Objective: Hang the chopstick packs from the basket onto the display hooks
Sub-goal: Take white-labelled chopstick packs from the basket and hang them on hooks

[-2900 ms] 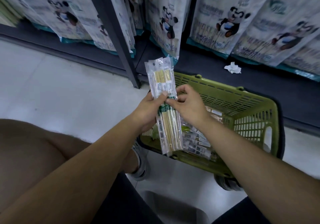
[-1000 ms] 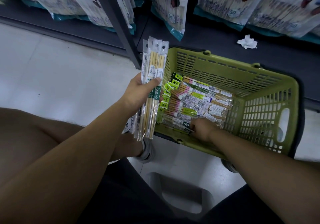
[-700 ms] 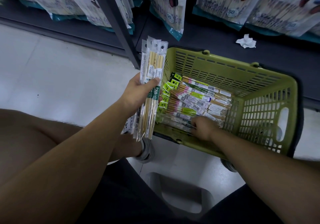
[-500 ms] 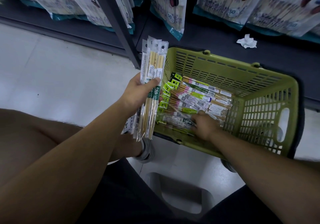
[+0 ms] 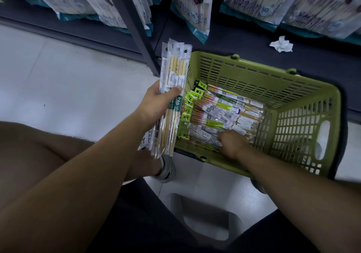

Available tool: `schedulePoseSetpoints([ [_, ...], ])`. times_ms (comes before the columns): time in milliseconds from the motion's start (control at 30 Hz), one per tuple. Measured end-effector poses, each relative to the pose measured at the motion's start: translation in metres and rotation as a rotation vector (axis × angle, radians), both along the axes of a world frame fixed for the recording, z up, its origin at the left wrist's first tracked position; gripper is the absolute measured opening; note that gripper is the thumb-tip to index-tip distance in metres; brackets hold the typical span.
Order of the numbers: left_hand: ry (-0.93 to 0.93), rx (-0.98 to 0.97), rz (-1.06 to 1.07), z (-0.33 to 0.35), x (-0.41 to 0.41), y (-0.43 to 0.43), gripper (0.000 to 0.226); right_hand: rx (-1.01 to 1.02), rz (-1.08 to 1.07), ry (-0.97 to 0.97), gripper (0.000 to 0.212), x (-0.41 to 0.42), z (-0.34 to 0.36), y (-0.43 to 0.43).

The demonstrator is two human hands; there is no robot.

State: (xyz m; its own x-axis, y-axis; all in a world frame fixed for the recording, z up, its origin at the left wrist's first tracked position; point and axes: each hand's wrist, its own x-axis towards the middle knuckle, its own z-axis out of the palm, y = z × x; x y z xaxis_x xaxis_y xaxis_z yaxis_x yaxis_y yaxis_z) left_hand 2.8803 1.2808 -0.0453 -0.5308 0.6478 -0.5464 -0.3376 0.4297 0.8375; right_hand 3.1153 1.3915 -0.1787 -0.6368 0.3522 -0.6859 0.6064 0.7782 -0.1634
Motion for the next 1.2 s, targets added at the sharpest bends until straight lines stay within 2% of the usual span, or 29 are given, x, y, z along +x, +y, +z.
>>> schedulePoseSetpoints([
  [133, -0.005, 0.005, -0.004, 0.002, 0.001, 0.0, 0.022, -0.053, -0.059, 0.048, 0.027, 0.002, 0.008, 0.009],
  [233, -0.014, 0.005, 0.008, 0.005, 0.002, 0.001, 0.021, -0.156, -0.183, 0.072, 0.012, 0.001, 0.02, 0.029],
  [333, -0.022, 0.007, 0.023, 0.007, 0.003, 0.002, 0.025, -0.251, -0.313, 0.111, 0.033, -0.006, 0.044, 0.052],
  [433, -0.001, 0.0, 0.005, 0.008, 0.004, 0.005, 0.039, -0.37, -0.482, 0.272, 0.036, -0.018, 0.083, 0.067],
  [533, 0.002, -0.008, 0.006, 0.011, 0.015, 0.011, 0.045, -0.542, -0.588, 0.444, 0.015, -0.036, 0.126, 0.067],
  [633, -0.069, 0.072, 0.005, 0.02, 0.03, 0.02, 0.048, -0.669, -0.649, 0.602, 0.021, -0.055, 0.162, 0.053],
  [767, -0.282, 0.254, 0.063, 0.042, 0.04, 0.033, 0.058, -0.614, -0.571, 0.711, 0.04, -0.067, 0.189, 0.032],
  [867, -0.229, 0.249, 0.055, 0.055, 0.037, 0.04, 0.047, -0.434, -0.418, 0.711, 0.028, -0.067, 0.204, 0.027],
  [900, -0.204, 0.235, 0.046, 0.06, 0.035, 0.041, 0.045, -0.382, -0.383, 0.7, 0.034, -0.067, 0.21, 0.027],
  [1000, -0.147, 0.232, -0.013, 0.079, 0.027, 0.044, 0.042, -0.271, -0.359, 0.711, 0.07, -0.06, 0.229, 0.032],
  [1033, -0.124, 0.249, -0.044, 0.088, 0.025, 0.046, 0.041, -0.25, -0.385, 0.751, 0.069, -0.059, 0.239, 0.036],
  [1133, 0.008, 0.334, -0.179, 0.12, 0.024, 0.051, 0.035, -0.284, -0.582, 0.962, 0.026, -0.061, 0.28, 0.052],
  [1200, 0.106, 0.394, -0.243, 0.148, 0.024, 0.058, 0.035, -0.34, -0.683, 1.106, 0.011, -0.066, 0.312, 0.064],
])
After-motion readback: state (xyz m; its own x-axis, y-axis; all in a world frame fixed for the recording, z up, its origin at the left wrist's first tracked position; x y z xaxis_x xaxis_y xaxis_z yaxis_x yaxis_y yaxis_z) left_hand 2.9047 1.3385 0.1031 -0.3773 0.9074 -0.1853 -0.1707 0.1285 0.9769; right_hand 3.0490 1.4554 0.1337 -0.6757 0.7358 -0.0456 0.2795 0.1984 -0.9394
